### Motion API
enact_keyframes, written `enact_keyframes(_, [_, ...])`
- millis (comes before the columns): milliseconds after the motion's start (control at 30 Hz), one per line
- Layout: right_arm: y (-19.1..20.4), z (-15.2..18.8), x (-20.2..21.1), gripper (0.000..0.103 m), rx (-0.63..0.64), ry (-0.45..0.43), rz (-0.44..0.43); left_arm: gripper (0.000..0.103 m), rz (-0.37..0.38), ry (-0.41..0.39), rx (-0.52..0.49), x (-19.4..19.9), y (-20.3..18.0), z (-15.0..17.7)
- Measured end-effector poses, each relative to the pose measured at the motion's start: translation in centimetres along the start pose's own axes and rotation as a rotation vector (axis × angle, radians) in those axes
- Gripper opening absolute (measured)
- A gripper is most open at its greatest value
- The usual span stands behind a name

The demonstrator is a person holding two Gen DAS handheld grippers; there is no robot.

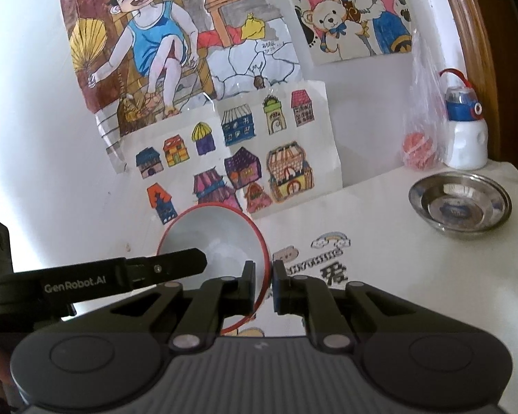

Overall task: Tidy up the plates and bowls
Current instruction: 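Lift the second white bowl with both tools and carry it over the steel bowl, then lower the second white bowl into the steel bowl with both tools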

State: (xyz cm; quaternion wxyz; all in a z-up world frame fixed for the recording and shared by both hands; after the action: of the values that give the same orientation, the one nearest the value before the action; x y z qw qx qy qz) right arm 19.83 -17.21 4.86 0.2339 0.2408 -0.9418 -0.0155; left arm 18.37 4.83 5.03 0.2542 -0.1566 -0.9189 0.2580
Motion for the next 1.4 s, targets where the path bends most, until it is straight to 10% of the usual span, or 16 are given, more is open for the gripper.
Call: enact_keyframes(1400, [2.3, 5.6, 5.0, 0.011, 0.017, 0.125, 0.003, 0.02, -0.018, 0.144, -0.041, 4.7, -0.1, 7.7])
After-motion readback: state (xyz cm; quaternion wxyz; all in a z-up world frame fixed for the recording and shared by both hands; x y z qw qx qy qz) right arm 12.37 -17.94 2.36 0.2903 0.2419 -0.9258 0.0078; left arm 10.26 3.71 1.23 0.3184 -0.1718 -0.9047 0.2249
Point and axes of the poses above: each gripper's, at about its wrist camera, not at the fingertips, and x roughly against the way its jaws point, y to its left, z to its underside, the point moved 3 cm from there along -x, roughly the way its jaws point, and after that the axes turned 10 degrees about x, right-handed, at the moved point
